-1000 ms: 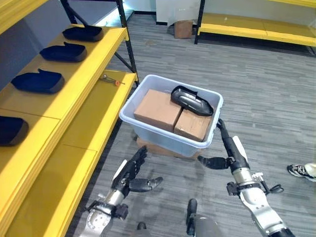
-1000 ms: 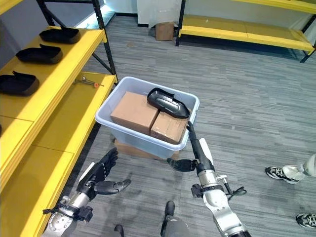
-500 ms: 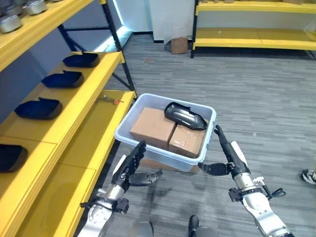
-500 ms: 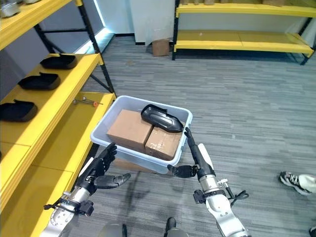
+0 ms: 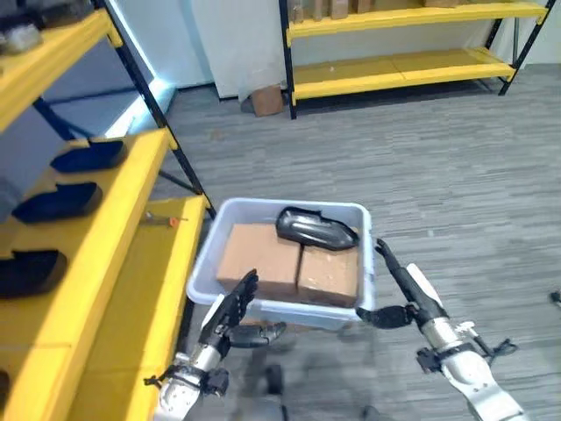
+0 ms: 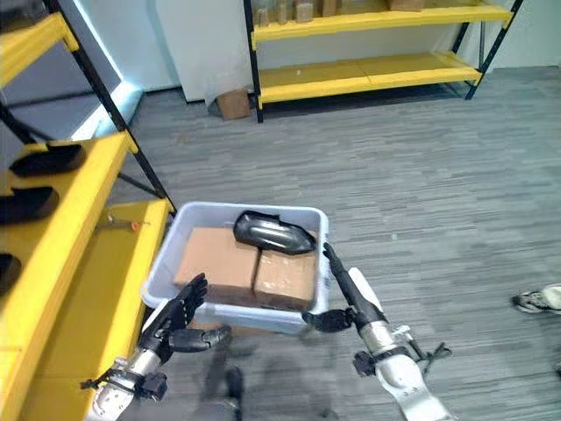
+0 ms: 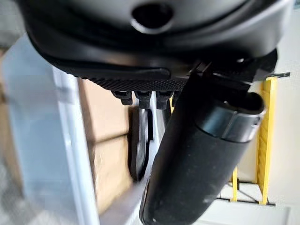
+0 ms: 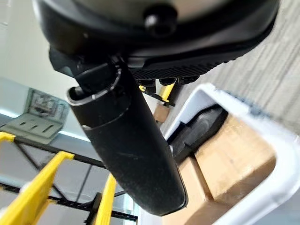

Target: Move parts from the plastic box to the shelf.

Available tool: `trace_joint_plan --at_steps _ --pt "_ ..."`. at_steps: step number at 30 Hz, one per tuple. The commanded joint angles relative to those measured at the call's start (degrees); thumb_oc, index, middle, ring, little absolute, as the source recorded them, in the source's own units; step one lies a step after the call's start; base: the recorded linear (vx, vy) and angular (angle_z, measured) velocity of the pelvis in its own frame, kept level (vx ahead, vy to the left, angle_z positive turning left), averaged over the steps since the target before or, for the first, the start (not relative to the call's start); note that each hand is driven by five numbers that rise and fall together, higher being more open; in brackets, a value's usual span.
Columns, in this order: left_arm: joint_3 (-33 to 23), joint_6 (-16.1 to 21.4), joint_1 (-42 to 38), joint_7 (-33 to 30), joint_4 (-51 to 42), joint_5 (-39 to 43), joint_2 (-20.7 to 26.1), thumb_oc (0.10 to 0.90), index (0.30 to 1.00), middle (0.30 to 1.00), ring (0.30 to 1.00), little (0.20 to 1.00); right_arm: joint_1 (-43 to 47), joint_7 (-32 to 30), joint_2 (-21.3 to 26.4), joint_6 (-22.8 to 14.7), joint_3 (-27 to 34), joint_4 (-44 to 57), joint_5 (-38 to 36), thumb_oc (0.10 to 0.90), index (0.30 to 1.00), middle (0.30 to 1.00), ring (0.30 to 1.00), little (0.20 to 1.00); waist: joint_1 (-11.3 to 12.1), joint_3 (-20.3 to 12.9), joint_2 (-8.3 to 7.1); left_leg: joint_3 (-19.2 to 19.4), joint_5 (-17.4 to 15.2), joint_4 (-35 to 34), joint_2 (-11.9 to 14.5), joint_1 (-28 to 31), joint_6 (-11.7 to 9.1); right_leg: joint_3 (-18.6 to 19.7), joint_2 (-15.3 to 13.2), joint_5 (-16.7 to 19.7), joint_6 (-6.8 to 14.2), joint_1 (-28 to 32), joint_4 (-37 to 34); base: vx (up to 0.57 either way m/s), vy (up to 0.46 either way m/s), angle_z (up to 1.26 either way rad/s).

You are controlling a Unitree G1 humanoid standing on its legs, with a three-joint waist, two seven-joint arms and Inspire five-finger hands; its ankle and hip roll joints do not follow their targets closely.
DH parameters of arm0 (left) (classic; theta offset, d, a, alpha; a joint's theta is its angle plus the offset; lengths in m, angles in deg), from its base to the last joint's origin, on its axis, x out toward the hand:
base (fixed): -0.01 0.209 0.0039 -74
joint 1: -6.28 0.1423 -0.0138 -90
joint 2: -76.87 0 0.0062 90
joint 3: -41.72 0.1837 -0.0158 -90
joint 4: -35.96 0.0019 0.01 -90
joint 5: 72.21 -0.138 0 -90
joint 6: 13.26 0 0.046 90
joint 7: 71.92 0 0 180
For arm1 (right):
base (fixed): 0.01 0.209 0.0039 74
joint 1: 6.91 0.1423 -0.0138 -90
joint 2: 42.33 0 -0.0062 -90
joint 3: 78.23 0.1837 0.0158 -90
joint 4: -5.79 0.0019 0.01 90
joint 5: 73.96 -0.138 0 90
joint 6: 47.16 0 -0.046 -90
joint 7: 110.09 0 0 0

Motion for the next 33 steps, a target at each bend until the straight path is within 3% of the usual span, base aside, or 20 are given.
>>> trace_joint_plan --at_steps 1,5,7,10,17,19,25,33 --pt "-2.1 6.3 -3.1 0.9 -7.3 -0.2 2.3 0.900 1.000 1.000 1.000 1.000 6.2 -1.5 -1.6 -5.9 1.3 7.4 -0.5 0.900 1.000 1.000 1.000 1.000 1.4 -2.2 -1.65 -1.1 -6.0 2.7 3.1 0.4 -1.7 -6.3 7.0 1.3 -3.9 -2.4 0.4 0.16 0.137 0.11" --pt "-2.3 5.3 -3.0 1.2 -8.0 0.3 3.5 0.900 1.000 1.000 1.000 1.000 7.2 -5.4 -2.7 -5.2 0.8 7.4 3.8 0.900 1.000 1.000 1.000 1.000 2.5 -2.8 -2.03 -0.1 -7.8 1.8 1.8 2.0 -0.1 -7.3 5.7 1.4 -2.7 -2.9 0.9 0.10 0.085 0.06" --pt "-2.5 5.0 -2.8 0.8 -8.6 0.3 4.4 0.900 1.000 1.000 1.000 1.000 9.5 -8.1 -3.2 -4.9 -0.2 7.1 6.1 0.900 1.000 1.000 1.000 1.000 4.2 -2.3 -2.22 1.6 -8.3 1.8 1.9 2.2 0.6 -10.2 4.9 0.9 -2.0 -4.1 3.4 0.04 0.049 0.05" --pt "-2.6 5.5 -2.4 0.5 -10.0 0.4 5.5 0.900 1.000 1.000 1.000 1.000 14.5 -12.8 -2.8 -4.8 -1.6 5.6 10.9 0.900 1.000 1.000 1.000 1.000 6.9 -1.1 -1.99 3.6 -8.7 2.4 2.8 1.6 0.9 -14.2 3.5 0.3 -1.8 -5.5 5.3 -0.01 0.005 -0.29" --pt "-1.1 6.5 -6.7 0.8 -10.6 3.7 7.1 0.900 1.000 1.000 1.000 1.000 25.2 -16.6 0.0 -3.0 -2.2 2.1 15.5 0.900 1.000 1.000 1.000 1.000 10.2 1.5 -1.53 2.9 -7.8 3.9 2.4 -4.4 0.2 -15.5 3.6 0.0 -2.5 -6.6 3.4 -0.08 -0.019 0.00" --pt "0.0 6.5 -8.5 2.1 -12.1 4.6 7.4 0.900 1.000 1.000 1.000 1.000 32.4 -17.3 1.3 -1.0 -2.5 -1.9 17.1 0.900 1.000 1.000 1.000 1.000 12.1 3.2 -1.07 1.5 -6.8 5.2 2.0 -8.2 -0.4 -16.2 4.0 -0.5 -3.3 -6.5 2.7 -0.09 -0.035 0.17" --pt "1.7 7.2 -11.5 3.0 -12.9 6.8 8.9 0.900 1.000 1.000 1.000 1.000 45.3 -17.5 3.1 4.1 -5.8 -10.5 19.4 0.900 1.000 1.000 1.000 1.000 14.5 7.0 0.23 -0.2 -6.0 7.1 1.1 -12.5 -1.1 -17.0 4.1 -1.6 -4.0 -7.7 3.5 -0.02 0.002 0.13" --pt "4.2 6.5 -16.9 3.2 -13.4 6.4 10.5 0.900 1.000 1.000 1.000 1.000 58.8 -21.8 6.7 5.9 -11.1 -29.1 23.1 0.900 1.000 1.000 1.000 1.000 17.3 13.0 2.46 -1.3 -5.3 9.1 -0.4 -18.7 -1.0 -17.7 4.2 -3.6 -4.8 -13.6 8.2 -0.02 -0.010 0.14"
